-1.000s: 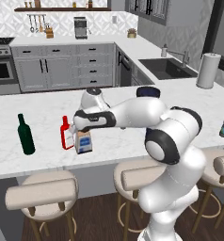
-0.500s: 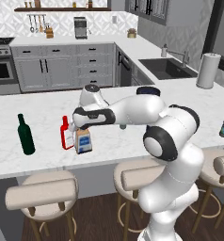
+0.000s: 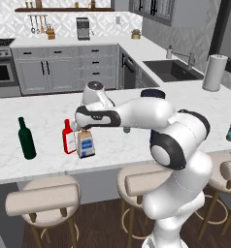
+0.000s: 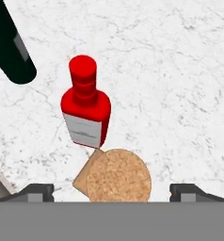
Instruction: Move the plastic bottles in the middle to the plastics group, and the glass bottles in the middle to the glass group.
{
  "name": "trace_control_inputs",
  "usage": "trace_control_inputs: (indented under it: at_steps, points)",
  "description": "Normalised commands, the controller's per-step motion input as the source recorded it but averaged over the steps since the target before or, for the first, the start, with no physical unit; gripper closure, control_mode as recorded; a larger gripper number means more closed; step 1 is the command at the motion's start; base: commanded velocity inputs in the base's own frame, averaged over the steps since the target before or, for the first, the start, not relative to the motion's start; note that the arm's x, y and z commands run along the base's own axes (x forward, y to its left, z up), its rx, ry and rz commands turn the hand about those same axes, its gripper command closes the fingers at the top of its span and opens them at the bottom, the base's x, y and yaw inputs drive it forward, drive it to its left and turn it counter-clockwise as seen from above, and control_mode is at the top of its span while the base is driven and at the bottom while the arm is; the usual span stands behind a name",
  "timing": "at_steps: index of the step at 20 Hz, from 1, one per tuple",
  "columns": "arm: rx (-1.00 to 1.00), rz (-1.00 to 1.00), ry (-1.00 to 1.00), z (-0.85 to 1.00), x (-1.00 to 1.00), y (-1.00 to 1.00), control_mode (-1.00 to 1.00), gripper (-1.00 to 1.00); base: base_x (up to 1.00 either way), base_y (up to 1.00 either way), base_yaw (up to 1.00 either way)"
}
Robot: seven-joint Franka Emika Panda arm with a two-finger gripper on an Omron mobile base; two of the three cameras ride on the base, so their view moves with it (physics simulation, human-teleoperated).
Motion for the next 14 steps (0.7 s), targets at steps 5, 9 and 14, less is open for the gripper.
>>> trace_control_inputs:
  at_steps: [5, 9, 14]
  points:
    - [0.0, -0.06, 0.01, 0.43, -0.26, -0.31, -1.0, -1.0, 0.0, 0.0, 0.0]
    - [0.03, -0.18, 0.06, 0.07, -0.39, -0.82, -1.0, -1.0, 0.0, 0.0, 0.0]
    - [0.05, -0.21, 0.03, 0.0, -0.45, -0.93, -1.0, -1.0, 0.0, 0.0, 0.0]
